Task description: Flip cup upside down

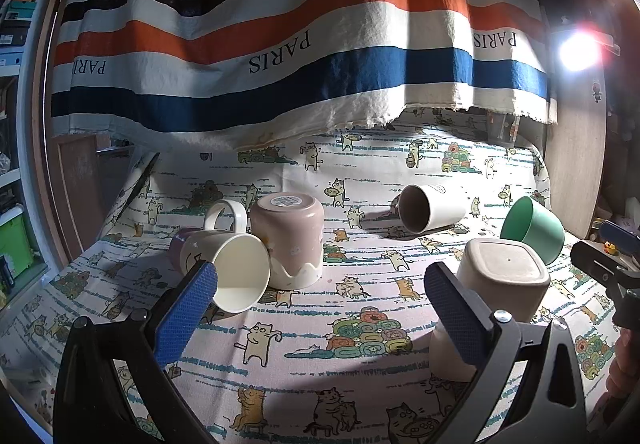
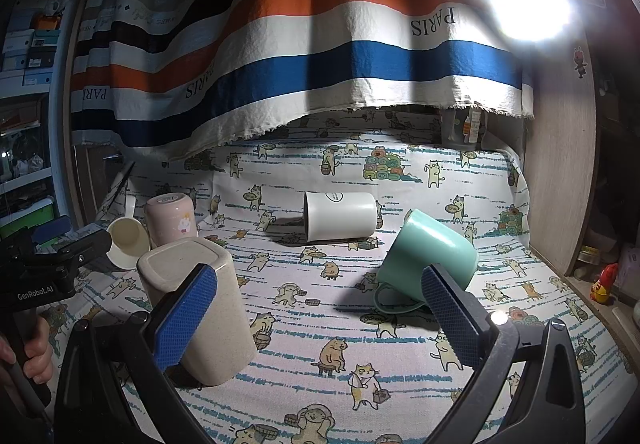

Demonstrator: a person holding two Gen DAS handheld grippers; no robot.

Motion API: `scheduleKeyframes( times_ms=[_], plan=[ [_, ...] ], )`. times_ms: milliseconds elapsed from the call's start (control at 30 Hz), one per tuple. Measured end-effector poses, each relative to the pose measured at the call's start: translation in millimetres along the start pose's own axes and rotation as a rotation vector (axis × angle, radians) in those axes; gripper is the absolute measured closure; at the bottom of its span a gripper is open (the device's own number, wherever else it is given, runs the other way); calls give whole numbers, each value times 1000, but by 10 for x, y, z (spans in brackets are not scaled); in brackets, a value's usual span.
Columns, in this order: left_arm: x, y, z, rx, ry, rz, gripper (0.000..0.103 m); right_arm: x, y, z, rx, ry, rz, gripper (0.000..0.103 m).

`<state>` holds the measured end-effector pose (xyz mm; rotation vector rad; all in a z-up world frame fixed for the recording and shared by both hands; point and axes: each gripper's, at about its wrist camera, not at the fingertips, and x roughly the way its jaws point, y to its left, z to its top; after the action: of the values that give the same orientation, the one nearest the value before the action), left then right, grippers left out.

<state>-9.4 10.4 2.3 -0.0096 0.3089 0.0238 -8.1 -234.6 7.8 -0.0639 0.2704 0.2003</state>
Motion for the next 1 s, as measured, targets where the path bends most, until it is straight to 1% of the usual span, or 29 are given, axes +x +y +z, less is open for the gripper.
scheduleKeyframes(
  times_ms=[1000],
  plan=[
    [0, 19, -4, -4, 2, 1, 0, 0, -22, -5, 2, 0, -13, 0]
  ],
)
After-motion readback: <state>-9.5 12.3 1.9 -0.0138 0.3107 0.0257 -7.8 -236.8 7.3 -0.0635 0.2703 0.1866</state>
